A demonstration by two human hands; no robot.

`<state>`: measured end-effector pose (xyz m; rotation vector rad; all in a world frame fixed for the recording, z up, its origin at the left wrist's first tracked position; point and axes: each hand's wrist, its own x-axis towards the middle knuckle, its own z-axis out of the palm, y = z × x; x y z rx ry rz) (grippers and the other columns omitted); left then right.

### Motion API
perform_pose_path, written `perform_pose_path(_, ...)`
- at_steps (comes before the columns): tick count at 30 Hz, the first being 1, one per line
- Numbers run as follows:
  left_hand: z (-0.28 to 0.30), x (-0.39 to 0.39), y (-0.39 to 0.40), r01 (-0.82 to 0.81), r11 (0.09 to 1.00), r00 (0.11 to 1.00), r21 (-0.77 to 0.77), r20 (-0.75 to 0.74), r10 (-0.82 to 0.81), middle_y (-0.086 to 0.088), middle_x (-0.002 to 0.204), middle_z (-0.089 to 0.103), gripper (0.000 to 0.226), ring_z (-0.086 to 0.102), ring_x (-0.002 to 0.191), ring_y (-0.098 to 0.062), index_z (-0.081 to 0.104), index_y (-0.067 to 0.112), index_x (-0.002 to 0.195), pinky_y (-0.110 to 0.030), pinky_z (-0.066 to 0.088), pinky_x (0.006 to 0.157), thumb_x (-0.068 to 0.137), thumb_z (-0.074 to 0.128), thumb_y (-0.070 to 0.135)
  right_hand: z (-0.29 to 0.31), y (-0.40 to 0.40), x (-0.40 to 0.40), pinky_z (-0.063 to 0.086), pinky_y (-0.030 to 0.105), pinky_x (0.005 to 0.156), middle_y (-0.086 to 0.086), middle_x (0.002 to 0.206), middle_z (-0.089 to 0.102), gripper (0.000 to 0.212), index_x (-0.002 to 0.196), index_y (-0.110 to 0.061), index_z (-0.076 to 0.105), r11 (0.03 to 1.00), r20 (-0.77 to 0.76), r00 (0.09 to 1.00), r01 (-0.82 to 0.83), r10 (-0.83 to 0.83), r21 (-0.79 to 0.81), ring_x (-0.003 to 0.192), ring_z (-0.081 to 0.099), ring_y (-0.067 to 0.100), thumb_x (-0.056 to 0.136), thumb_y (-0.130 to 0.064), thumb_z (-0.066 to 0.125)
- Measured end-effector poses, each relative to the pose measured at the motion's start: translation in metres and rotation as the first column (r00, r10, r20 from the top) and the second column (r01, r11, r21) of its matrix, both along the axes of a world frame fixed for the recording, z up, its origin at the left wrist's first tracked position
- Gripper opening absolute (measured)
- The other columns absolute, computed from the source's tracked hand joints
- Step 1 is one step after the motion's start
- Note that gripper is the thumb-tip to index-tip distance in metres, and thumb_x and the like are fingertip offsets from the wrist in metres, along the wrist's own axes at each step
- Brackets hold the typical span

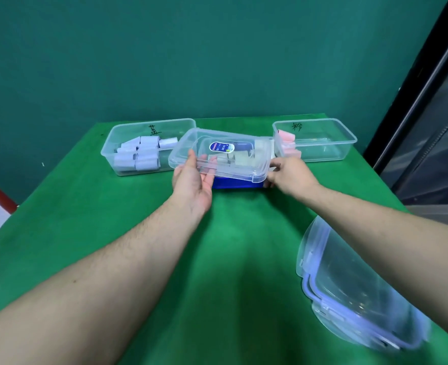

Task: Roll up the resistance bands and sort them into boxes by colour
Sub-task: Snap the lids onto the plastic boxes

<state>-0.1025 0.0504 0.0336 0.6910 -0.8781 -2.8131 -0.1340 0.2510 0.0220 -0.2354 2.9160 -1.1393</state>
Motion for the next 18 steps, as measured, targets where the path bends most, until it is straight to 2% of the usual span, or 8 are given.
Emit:
perform_pose_path(2, 0.002, 0.007, 0.006, -0.013, 1.000, 1.000, 0.000, 0.009, 0.013, -0.011, 0.102, 0.069, 0.040, 0.072, 0.079, -0.020, 0.051, 0.001, 0.130, -0.031, 0.062, 0.068, 0.096, 0.061, 0.018, 0.001, 0.003, 0.010, 0.046, 0.022, 0.047, 0.000, 0.061, 0.069, 0.023, 0.087, -0.019, 0.069, 0.984, 0.057, 0.998, 0.041, -0.031, -0.176, 0.046, 0.058, 0.010, 0.086, -0.001, 0.054)
perform_pose_path(5, 0.005, 0.011, 0.018, -0.003, 0.999, 1.000, -0.040, 0.027, 0.004, -0.013, 0.112, 0.070, 0.044, 0.072, 0.090, -0.020, 0.050, 0.002, 0.134, -0.029, 0.061, 0.071, 0.095, 0.063, 0.016, 0.012, 0.007, 0.018, 0.041, 0.021, 0.040, 0.007, 0.065, 0.067, 0.026, 0.111, -0.014, 0.062, 0.844, 0.208, 0.968, 0.228, -0.141, -0.486, 0.041, 0.051, 0.015, 0.095, -0.008, 0.042)
perform_pose_path(8, 0.011, 0.010, 0.030, -0.041, 0.993, 0.998, -0.112, 0.033, 0.045, -0.009, 0.110, 0.071, 0.069, 0.070, 0.101, -0.021, 0.032, 0.022, 0.148, -0.034, 0.059, 0.085, 0.091, 0.067, 0.003, 0.027, 0.010, 0.022, 0.044, 0.022, 0.044, 0.004, 0.067, 0.065, 0.035, 0.113, -0.014, 0.064, 0.747, 0.280, 0.942, 0.321, -0.187, -0.582, 0.047, 0.051, 0.017, 0.094, -0.018, 0.035)
perform_pose_path(10, 0.014, 0.009, 0.034, -0.016, 0.976, 1.000, -0.217, 0.018, 0.020, -0.007, 0.111, 0.070, 0.091, 0.071, 0.087, -0.017, 0.013, 0.034, 0.154, -0.028, 0.059, 0.078, 0.089, 0.067, 0.000, 0.029, 0.009, 0.021, 0.046, 0.023, 0.043, 0.001, 0.078, 0.062, 0.030, 0.117, -0.017, 0.059, 0.750, 0.256, 0.940, 0.336, -0.227, -0.570, 0.053, 0.052, 0.016, 0.098, -0.029, 0.039)
perform_pose_path(12, 0.012, 0.006, 0.035, 0.016, 0.924, 0.999, -0.381, 0.043, 0.001, -0.007, 0.106, 0.069, 0.091, 0.063, 0.066, -0.012, 0.012, 0.032, 0.155, -0.023, 0.056, 0.065, 0.089, 0.068, 0.003, 0.028, 0.011, 0.016, 0.047, 0.023, 0.042, -0.002, 0.088, 0.057, 0.027, 0.119, -0.023, 0.052, 0.796, 0.213, 0.942, 0.332, -0.258, -0.505, 0.061, 0.053, 0.014, 0.097, -0.040, 0.050)
perform_pose_path(13, 0.011, 0.006, 0.035, 0.022, 0.876, 0.998, -0.481, 0.068, 0.013, -0.006, 0.111, 0.067, 0.086, 0.061, 0.069, -0.013, 0.018, 0.028, 0.154, -0.023, 0.053, 0.067, 0.088, 0.070, 0.007, 0.025, 0.012, 0.012, 0.046, 0.023, 0.042, -0.002, 0.087, 0.056, 0.029, 0.119, -0.025, 0.052, 0.828, 0.197, 0.943, 0.329, -0.267, -0.454, 0.063, 0.052, 0.013, 0.096, -0.043, 0.053)
perform_pose_path(16, -0.002, 0.003, 0.028, 0.049, 0.680, 0.990, -0.731, 0.125, 0.064, 0.003, 0.119, 0.057, 0.071, 0.055, 0.099, -0.015, 0.037, 0.019, 0.147, -0.021, 0.040, 0.087, 0.086, 0.075, 0.024, 0.019, 0.016, -0.004, 0.043, 0.026, 0.049, 0.000, 0.080, 0.058, 0.030, 0.114, -0.021, 0.062, 0.927, 0.142, 0.953, 0.294, -0.267, -0.231, 0.062, 0.053, 0.019, 0.096, -0.043, 0.052)
perform_pose_path(18, -0.012, -0.001, 0.020, 0.091, 0.535, 0.981, -0.840, 0.167, 0.096, 0.001, 0.128, 0.050, 0.070, 0.051, 0.116, -0.021, 0.043, 0.021, 0.144, -0.029, 0.040, 0.101, 0.083, 0.074, 0.040, 0.018, 0.018, -0.014, 0.049, 0.030, 0.065, 0.002, 0.093, 0.066, 0.035, 0.115, -0.023, 0.065, 0.959, 0.121, 0.958, 0.270, -0.259, -0.087, 0.075, 0.060, 0.025, 0.095, -0.046, 0.049)
